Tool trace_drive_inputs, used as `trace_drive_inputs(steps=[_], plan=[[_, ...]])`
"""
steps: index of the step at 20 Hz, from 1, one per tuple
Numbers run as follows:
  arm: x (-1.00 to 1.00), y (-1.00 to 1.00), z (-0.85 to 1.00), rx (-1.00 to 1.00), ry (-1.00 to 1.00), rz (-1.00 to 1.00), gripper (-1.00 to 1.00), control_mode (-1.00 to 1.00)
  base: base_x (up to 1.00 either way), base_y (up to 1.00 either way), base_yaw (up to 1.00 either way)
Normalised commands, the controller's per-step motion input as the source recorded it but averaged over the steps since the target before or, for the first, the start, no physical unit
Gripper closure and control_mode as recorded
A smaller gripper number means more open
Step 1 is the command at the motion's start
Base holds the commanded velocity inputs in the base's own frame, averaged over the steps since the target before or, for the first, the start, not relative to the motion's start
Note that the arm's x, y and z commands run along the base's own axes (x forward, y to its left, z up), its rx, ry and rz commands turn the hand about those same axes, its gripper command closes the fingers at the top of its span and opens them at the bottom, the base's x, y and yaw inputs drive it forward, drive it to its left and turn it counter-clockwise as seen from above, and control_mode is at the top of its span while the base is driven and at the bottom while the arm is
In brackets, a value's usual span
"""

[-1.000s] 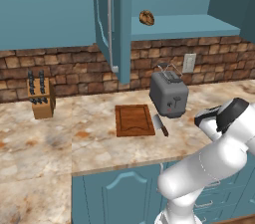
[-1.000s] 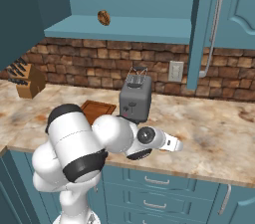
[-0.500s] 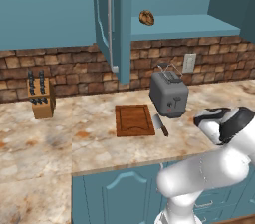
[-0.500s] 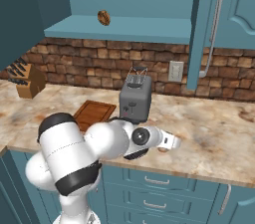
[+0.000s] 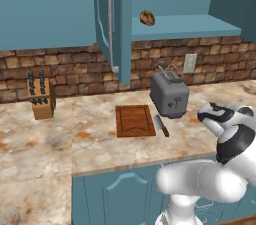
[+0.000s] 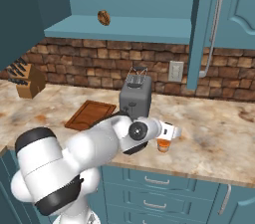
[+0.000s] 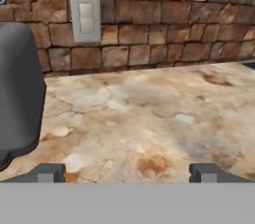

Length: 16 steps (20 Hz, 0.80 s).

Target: Pick the bread, place it on the cutting board, pick the jam, place it on the counter, and close the cabinet.

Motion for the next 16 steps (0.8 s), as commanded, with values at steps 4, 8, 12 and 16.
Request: trace_drive_inputs(steps=[4, 8, 12, 16], plan=[[-0.03, 0.00, 0.87, 0.00, -0.02, 0.00, -1.00, -1.00, 0.00, 0.00, 0.00], [-0.06, 0.01, 0.85, 0.00, 0.00, 0.00, -1.00, -1.00, 0.00, 0.00, 0.00], [-0.16, 0.08, 0.82, 0.00, 0.00, 0.00, -1.00, -1.00, 0.00, 0.00, 0.00], [-0.21, 0.18, 0.78, 0.00, -0.01, 0.01, -1.00, -1.00, 0.00, 0.00, 0.00]])
